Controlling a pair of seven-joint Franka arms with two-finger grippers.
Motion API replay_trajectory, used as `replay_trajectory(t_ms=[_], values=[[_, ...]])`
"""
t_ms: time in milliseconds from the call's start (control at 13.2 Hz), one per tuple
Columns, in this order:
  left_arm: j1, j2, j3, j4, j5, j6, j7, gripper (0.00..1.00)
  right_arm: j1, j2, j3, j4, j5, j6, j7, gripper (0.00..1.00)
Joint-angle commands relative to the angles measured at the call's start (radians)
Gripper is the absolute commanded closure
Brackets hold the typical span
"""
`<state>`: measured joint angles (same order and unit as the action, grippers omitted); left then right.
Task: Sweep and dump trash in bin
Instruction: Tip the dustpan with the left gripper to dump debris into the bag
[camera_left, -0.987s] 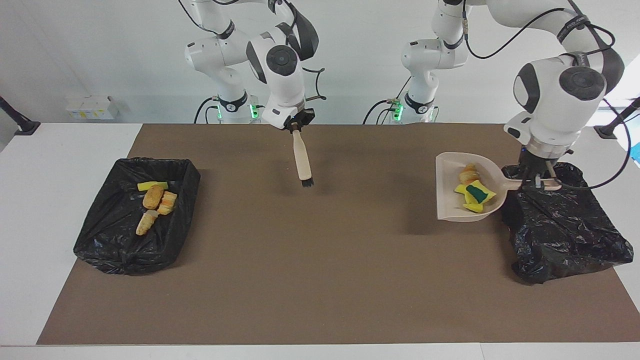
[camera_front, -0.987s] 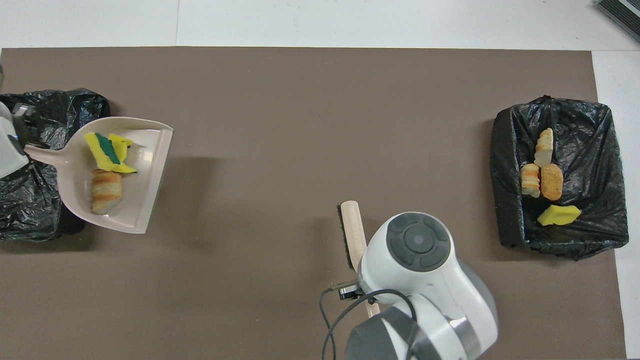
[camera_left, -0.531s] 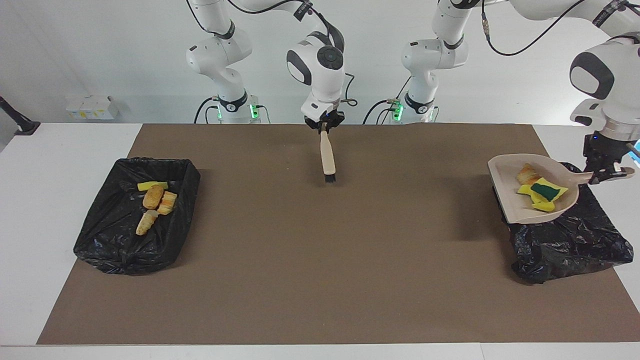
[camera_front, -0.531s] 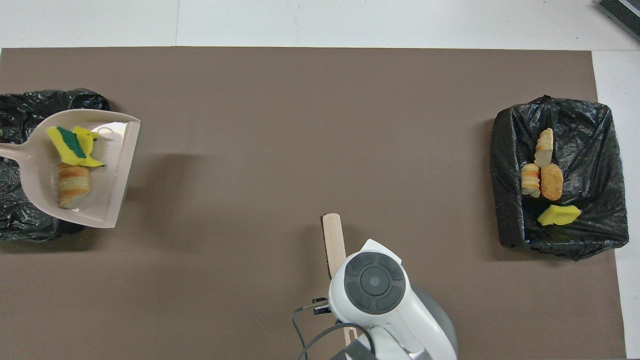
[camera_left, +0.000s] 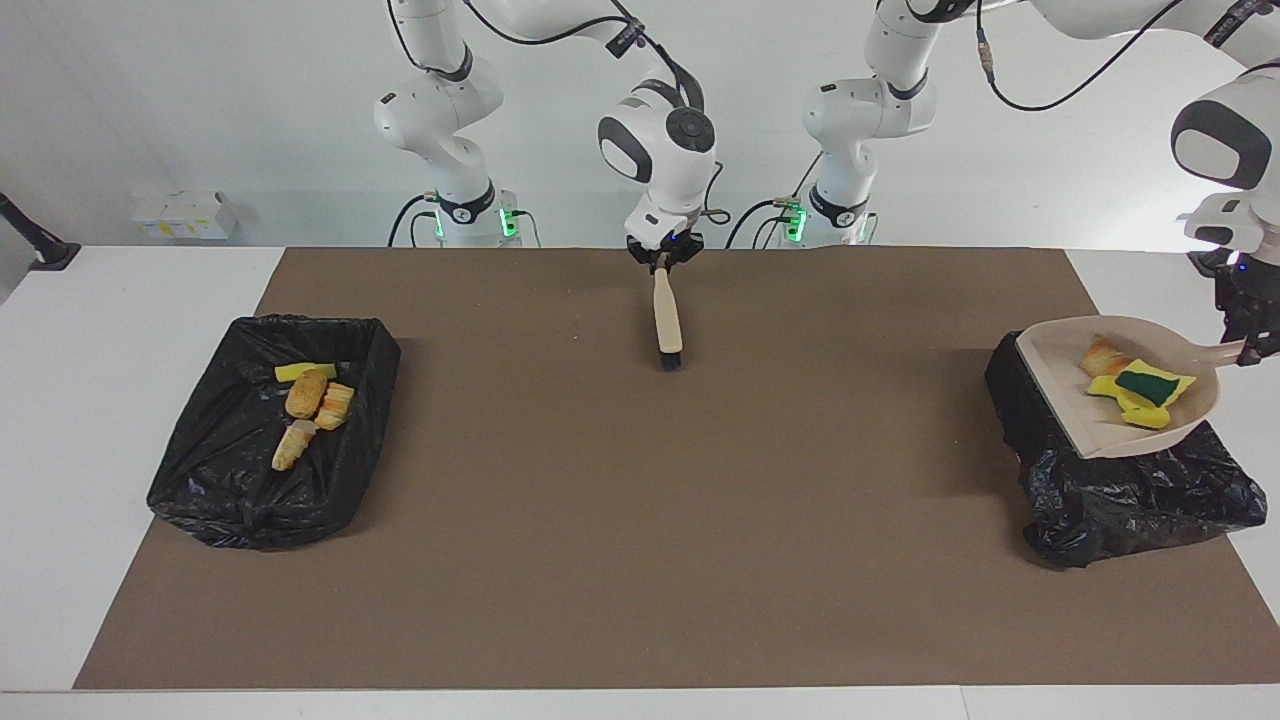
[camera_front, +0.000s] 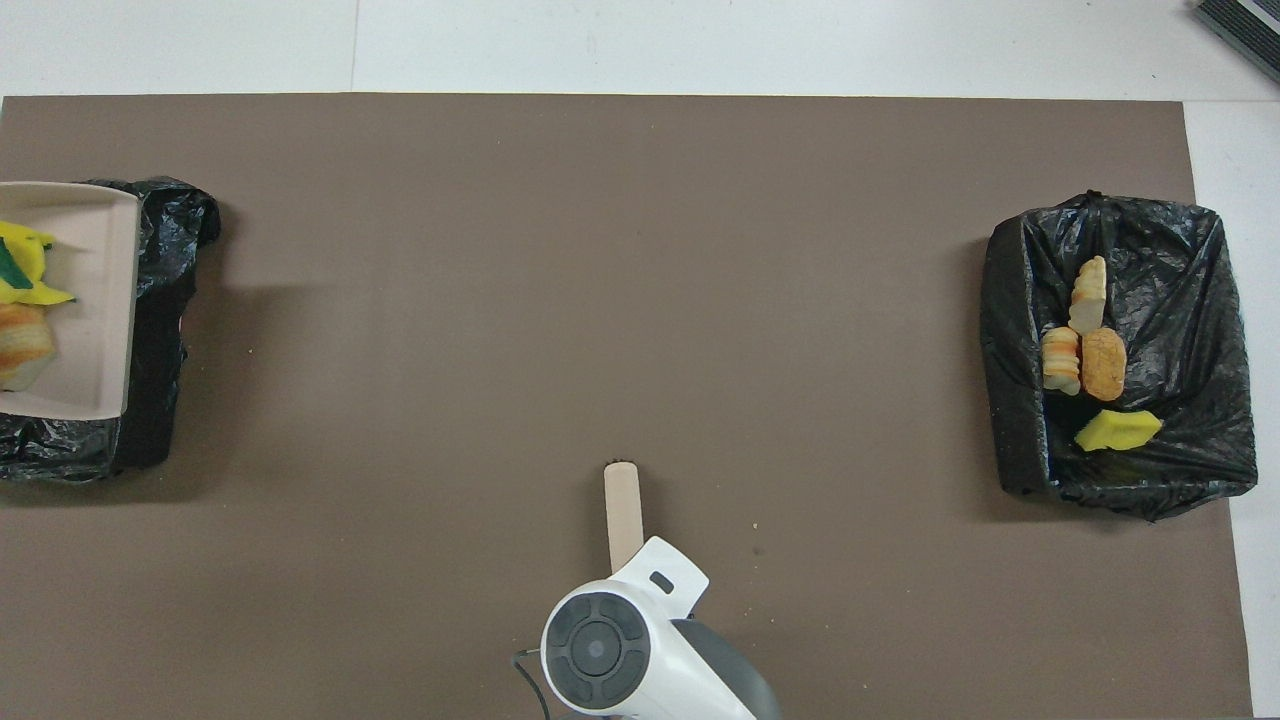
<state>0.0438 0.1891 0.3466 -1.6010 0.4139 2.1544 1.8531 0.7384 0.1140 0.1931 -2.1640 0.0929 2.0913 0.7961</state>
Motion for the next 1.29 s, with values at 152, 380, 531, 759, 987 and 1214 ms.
replay_trajectory(t_ms=[152,380,531,759,987,1214], values=[[-0.001,0.009,0.023,0.017,0.123,0.084,-0.081,1.00,-0.011,0.016,-0.004,0.087,-0.045,-0.101,-0.008,0.00],[-0.002,0.001,0.034,0.012,0.221,0.074,-0.202,1.00,-0.065,0.003,-0.006,0.177,-0.042,-0.201,-0.030,0.00],[-0.005,-0.008,0.034,0.003,0.285,0.053,-0.279,1.00,-0.114,-0.023,-0.007,0.229,-0.027,-0.278,-0.114,0.00],[-0.021,-0.013,0.032,0.001,0.362,0.031,-0.348,1.00,-0.215,-0.037,-0.008,0.338,-0.024,-0.431,-0.248,0.00],[-0.041,-0.013,0.025,0.006,0.477,-0.017,-0.405,1.00,-0.318,-0.037,-0.008,0.453,-0.019,-0.571,-0.403,0.00],[-0.051,-0.029,-0.021,0.003,0.584,-0.138,-0.468,1.00,-0.456,-0.043,-0.011,0.532,-0.019,-0.643,-0.570,0.00]])
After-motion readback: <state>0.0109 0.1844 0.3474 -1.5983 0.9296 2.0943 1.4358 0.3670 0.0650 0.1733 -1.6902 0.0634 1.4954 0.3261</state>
